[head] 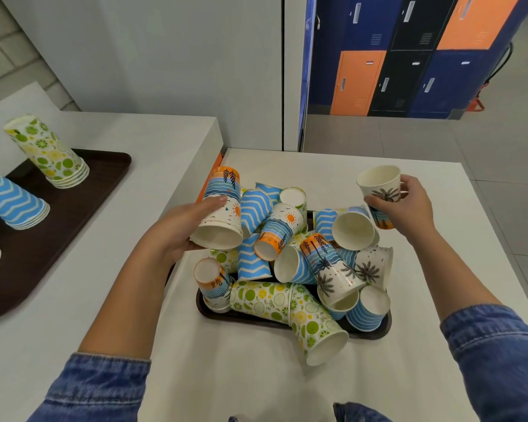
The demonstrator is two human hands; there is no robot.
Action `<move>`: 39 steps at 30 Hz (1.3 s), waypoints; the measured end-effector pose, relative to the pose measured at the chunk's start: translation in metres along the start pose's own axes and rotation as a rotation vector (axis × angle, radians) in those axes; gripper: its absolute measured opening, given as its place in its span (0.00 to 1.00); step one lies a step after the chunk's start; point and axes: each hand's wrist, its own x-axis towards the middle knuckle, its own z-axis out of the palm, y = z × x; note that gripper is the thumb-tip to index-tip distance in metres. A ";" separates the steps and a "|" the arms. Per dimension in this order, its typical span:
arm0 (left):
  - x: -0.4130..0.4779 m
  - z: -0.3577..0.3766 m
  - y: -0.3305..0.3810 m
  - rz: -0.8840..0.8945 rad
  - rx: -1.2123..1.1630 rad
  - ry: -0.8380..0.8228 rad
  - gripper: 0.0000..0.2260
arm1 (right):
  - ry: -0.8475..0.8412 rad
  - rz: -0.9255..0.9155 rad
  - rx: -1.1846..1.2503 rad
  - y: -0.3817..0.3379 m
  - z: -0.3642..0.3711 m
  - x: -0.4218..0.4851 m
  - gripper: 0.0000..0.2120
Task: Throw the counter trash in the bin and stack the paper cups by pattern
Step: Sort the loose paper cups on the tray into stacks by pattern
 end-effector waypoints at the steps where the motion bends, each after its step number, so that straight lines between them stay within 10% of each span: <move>1: 0.000 0.000 0.000 -0.001 -0.003 0.002 0.21 | 0.002 -0.015 -0.015 -0.001 0.000 0.000 0.34; 20: -0.015 -0.018 -0.003 0.118 -0.083 0.084 0.19 | 0.102 -0.238 -0.023 -0.035 -0.016 -0.010 0.34; 39: -0.002 0.002 -0.139 0.429 -0.128 0.368 0.31 | -0.704 0.055 0.461 -0.099 0.059 -0.121 0.23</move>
